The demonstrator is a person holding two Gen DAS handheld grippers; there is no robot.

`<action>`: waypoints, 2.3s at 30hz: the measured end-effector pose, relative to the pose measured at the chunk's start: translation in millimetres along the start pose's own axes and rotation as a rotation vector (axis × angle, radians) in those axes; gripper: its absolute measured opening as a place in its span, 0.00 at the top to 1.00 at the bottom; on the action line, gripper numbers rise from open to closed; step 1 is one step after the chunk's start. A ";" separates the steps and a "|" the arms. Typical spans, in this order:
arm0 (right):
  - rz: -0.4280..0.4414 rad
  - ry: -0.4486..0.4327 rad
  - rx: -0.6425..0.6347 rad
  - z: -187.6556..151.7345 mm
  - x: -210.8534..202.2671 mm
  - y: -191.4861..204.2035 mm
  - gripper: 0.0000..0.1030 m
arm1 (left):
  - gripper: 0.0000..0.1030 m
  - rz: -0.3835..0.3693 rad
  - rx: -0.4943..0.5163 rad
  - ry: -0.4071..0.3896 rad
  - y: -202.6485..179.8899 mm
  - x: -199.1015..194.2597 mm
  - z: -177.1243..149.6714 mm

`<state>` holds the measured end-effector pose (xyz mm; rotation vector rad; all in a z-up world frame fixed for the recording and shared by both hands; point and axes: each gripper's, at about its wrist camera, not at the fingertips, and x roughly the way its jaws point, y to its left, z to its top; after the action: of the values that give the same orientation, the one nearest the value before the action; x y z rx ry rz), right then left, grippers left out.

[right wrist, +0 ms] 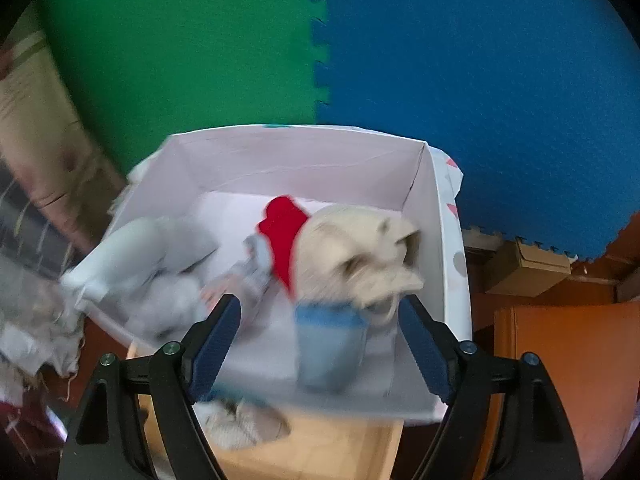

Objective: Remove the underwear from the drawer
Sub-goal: 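Open the right tool to drop the bra and return it to the drawer, then grasp the grey hexagon-print underwear in the drawer with the right tool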

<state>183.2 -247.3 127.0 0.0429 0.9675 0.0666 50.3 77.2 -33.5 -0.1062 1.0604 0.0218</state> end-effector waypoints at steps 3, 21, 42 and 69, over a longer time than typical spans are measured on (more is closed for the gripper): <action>0.026 -0.022 -0.032 -29.1 -25.5 5.6 0.22 | 0.46 0.009 -0.003 -0.007 0.4 -2.3 -0.3; 0.078 0.328 -0.155 -171.4 100.3 92.2 0.21 | 0.45 0.023 -0.028 -0.018 9.8 -8.4 -1.4; -0.002 0.476 -0.153 -182.9 175.6 78.5 0.21 | 0.45 -0.001 -0.030 -0.007 10.9 -4.2 -0.8; -0.010 0.481 -0.225 -147.0 205.5 59.5 0.32 | 0.45 0.013 -0.018 0.006 10.3 -2.2 -1.6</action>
<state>176.1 -171.5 -121.1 -0.1930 1.4346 0.1818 47.2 87.4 -33.1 -0.1156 1.0669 0.0426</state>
